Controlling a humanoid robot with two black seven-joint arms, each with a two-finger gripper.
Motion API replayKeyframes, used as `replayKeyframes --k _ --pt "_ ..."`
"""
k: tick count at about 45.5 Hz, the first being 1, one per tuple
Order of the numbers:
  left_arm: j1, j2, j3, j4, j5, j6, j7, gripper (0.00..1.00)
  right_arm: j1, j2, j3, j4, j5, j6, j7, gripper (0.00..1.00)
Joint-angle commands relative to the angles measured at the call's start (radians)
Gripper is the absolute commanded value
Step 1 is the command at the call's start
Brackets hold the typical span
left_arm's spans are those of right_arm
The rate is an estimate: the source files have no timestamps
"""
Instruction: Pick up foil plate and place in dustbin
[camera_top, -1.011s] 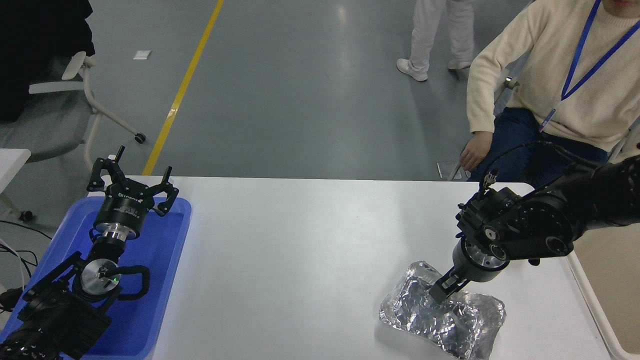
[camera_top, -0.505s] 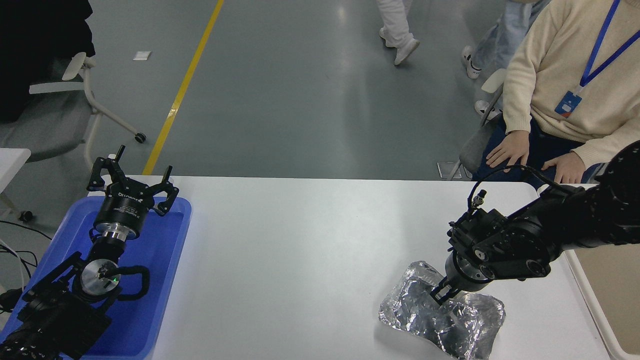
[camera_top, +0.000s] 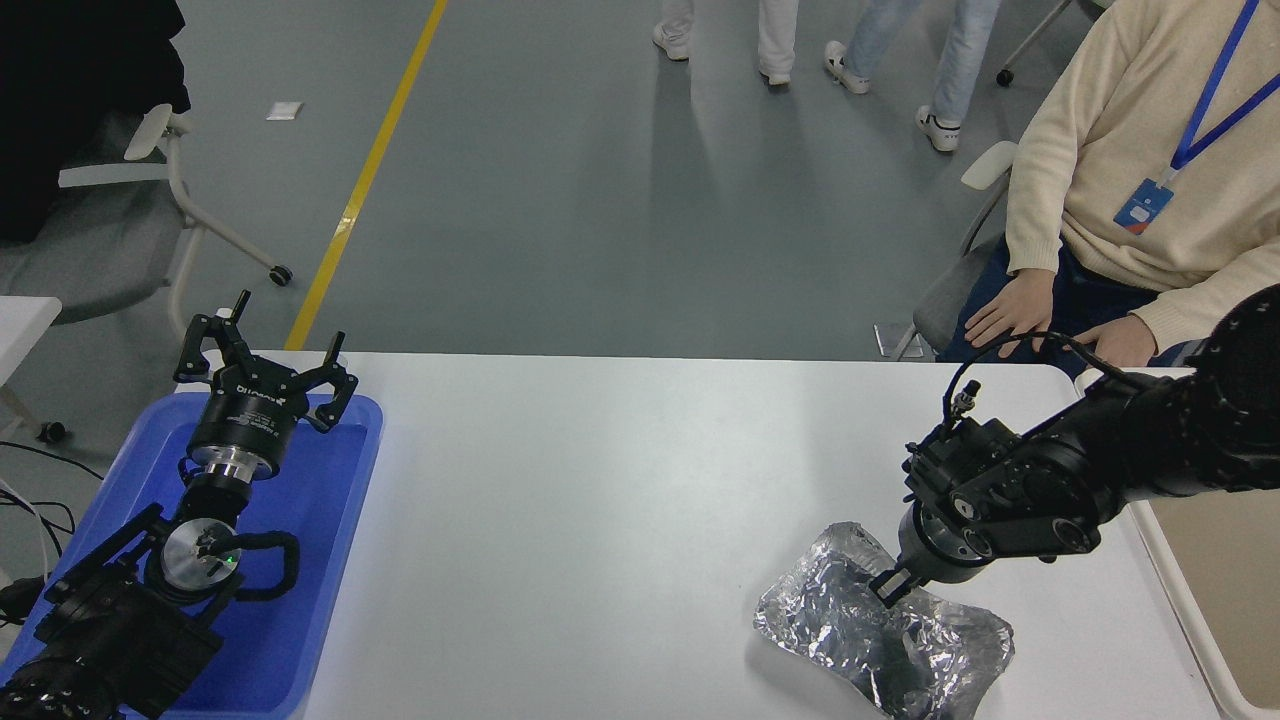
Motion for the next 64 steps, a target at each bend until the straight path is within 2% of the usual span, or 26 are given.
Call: replayKeyframes --k 1,12,20,26,42,53,64 --pt "0.000 0.000 -0.001 0.000 0.000 0.000 0.001 1.00 0.089 -0.058 -0.004 0.090 0.065 0.023 0.005 0.00" --pt "0.000 0.000 -0.001 0.000 0.000 -0.002 0.001 1.00 0.246 -0.127 -0.014 0.198 0.137 0.177 0.009 0.00" --pt "0.000 0.000 -0.002 0.000 0.000 -0.002 -0.001 1.00 0.421 -0.129 -0.100 0.199 0.391 0.375 0.009 0.00" --pt "0.000 0.000 -0.002 0.000 0.000 -0.003 -0.001 1.00 0.543 -0.129 -0.169 0.202 0.516 0.470 0.009 0.00" --pt "0.000 0.000 -0.001 0.000 0.000 -0.002 -0.001 1.00 0.795 -0.150 -0.289 0.201 0.649 0.477 0.008 0.00" --pt "0.000 0.000 -0.001 0.000 0.000 -0.002 0.001 1.00 0.904 -0.155 -0.346 0.201 0.680 0.477 0.009 0.00" --pt "0.000 0.000 -0.001 0.000 0.000 -0.002 0.001 1.00 0.992 -0.207 -0.399 0.198 0.678 0.477 0.008 0.00"
